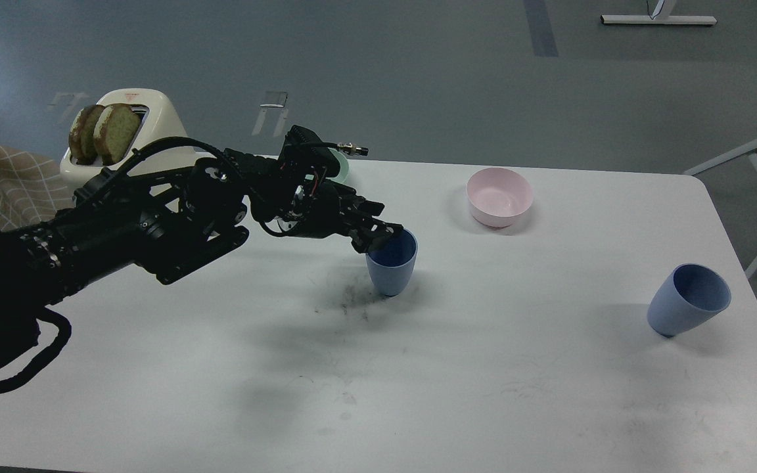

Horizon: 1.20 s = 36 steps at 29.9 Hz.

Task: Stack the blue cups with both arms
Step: 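Release the cup upright and raise the left arm away, then reach the right gripper to the other blue cup and grasp its rim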

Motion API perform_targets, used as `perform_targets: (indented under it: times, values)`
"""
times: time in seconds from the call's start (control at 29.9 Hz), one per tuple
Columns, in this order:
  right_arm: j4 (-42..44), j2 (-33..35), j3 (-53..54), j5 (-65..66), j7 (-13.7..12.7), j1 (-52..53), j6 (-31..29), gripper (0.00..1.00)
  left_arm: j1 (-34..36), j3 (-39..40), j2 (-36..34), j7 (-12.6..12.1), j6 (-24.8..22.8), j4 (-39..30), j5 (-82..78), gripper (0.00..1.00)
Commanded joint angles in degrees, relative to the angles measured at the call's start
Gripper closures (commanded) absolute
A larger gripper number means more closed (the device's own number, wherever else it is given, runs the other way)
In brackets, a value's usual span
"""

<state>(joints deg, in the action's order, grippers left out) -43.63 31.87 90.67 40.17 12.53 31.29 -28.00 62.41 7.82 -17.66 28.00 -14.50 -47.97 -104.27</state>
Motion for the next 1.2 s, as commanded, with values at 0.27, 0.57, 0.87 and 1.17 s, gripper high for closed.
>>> perform_targets:
  times: [0.27,0.57,0.87,1.17]
  values:
    - [-5.77,11.19,-1.81,1.14,-1.01,-1.05,0.0,0.0,2.28,15.63,-4.13,0.0,-0.44,0.16,54.75,0.02]
    - [-17.61,13.74,-6.47,8.31,-0.92,-4.3,0.0,0.0,-4.22,35.74,-4.49,0.0,-0.62,0.86,75.34,0.02]
    - [-26.59,13.74,-7.52,45.91,-0.75,-5.88,0.0,0.0,-9.94,45.44,-4.31,0.0,-0.71,-0.45,78.78,0.02]
    - [-35.12,19.8,-7.7,64.33,-0.4,-19.23,0.0,0.0,-11.96,45.7,-4.31,0.0,-0.62,-2.3,78.87,0.02]
